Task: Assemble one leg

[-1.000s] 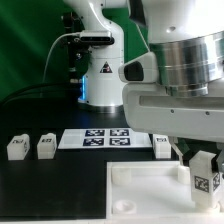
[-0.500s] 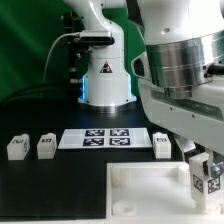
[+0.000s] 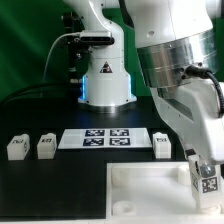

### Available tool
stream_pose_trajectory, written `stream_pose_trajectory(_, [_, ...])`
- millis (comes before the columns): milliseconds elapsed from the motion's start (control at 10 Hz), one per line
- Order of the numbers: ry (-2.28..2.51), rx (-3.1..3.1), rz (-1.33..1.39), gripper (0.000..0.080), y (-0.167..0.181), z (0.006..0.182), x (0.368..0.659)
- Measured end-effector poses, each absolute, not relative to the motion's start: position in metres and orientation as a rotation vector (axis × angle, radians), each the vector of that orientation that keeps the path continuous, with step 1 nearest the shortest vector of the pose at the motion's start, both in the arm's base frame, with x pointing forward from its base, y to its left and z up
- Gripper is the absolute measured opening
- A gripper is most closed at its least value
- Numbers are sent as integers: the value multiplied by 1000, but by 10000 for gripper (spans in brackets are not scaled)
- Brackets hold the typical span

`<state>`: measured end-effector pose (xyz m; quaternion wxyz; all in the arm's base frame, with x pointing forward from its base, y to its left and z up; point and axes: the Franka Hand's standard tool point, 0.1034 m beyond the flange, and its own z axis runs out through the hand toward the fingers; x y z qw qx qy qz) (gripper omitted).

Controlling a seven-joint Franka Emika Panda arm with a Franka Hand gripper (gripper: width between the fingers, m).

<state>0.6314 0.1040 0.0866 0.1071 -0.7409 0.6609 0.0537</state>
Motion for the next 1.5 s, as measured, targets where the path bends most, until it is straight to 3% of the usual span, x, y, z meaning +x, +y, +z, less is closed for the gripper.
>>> stream_pose_trajectory(100, [1836,-2268,150,473,114,88,631])
stream_pose_trajectory(200, [1603,-2450,129,473,122,89,630])
stream_pose_trajectory(300, [1344,-2600,86,608,126,88,630])
stream_pose_trajectory(400, [1164,-2688,63,637,128,88,629])
stream_pose_trajectory(1100, [221,-2937,-33,649,118,81,629])
stream_pose_trajectory(1400, [268,-2931,-27,636,121,81,628])
stream_pose_trajectory(1500, [317,-2924,-22,461,121,81,628])
